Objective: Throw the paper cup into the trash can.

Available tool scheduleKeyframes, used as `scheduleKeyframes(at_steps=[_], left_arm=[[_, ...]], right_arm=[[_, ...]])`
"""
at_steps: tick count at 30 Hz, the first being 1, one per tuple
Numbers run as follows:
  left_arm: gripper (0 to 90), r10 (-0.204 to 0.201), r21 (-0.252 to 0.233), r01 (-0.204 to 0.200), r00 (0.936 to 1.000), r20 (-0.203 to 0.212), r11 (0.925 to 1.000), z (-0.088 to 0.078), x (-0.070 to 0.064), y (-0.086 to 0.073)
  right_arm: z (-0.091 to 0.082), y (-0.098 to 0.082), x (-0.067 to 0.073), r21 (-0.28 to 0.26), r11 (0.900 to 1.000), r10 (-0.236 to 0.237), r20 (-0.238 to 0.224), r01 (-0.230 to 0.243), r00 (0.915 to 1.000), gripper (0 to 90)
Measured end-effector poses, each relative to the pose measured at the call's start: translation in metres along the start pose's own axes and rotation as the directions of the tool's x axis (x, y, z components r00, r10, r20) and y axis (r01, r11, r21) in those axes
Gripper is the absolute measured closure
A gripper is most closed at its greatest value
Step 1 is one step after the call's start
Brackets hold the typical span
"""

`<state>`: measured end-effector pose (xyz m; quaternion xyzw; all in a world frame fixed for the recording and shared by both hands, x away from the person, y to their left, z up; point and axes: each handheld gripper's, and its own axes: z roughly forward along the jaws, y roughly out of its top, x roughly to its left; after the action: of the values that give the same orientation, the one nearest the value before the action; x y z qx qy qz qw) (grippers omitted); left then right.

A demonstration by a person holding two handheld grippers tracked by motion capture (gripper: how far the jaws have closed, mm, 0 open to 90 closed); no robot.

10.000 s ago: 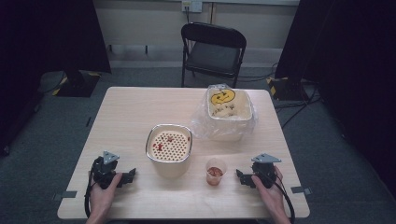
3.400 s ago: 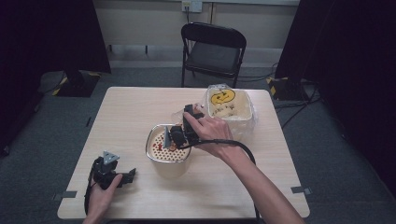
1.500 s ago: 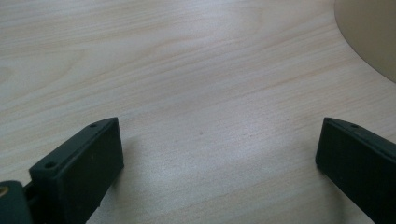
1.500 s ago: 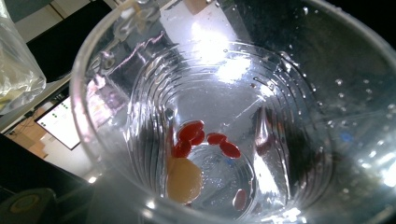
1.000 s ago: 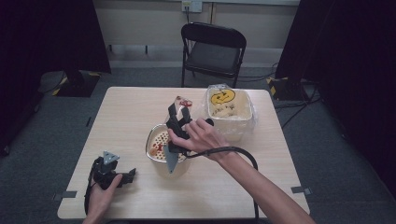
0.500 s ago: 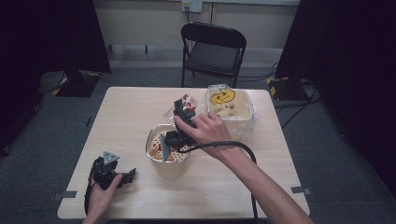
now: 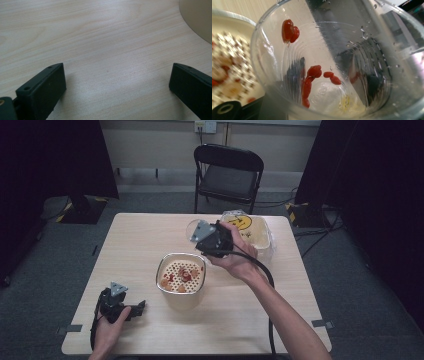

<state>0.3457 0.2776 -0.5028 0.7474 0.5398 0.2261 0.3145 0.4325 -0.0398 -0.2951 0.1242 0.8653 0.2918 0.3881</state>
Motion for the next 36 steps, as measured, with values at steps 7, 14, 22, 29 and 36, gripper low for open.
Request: scheduleKeyframes(at_steps=[7, 14, 22, 29, 36], left_arm=[[0.3, 0.000, 0.000, 0.000, 1.0000, 0.000, 1.0000, 0.000, 0.000, 0.000], [0.3, 0.000, 0.000, 0.000, 1.0000, 0.000, 1.0000, 0.000, 0.000, 0.000], [0.3, 0.000, 0.000, 0.000, 1.0000, 0.000, 1.0000, 0.000, 0.000, 0.000], [0.3, 0.000, 0.000, 0.000, 1.0000, 0.000, 1.0000, 0.000, 0.000, 0.000], [0.3, 0.000, 0.000, 0.000, 1.0000, 0.000, 1.0000, 0.000, 0.000, 0.000]], right_arm=[[-0.001, -0.014, -0.033, -0.083, 0.947, 0.295, -0.168, -0.312, 0.9407, 46.8], [-0.007, -0.027, -0.056, -0.133, 0.834, 0.478, -0.309, -0.535, 0.8222, 46.5], [-0.010, -0.045, -0.087, -0.173, 0.739, 0.575, -0.343, -0.651, 0.7431, 46.7], [-0.008, -0.060, -0.109, -0.170, 0.707, 0.635, -0.272, -0.686, 0.7226, 46.7], [-0.001, -0.077, -0.127, -0.141, 0.690, 0.677, -0.219, -0.710, 0.7024, 46.4]])
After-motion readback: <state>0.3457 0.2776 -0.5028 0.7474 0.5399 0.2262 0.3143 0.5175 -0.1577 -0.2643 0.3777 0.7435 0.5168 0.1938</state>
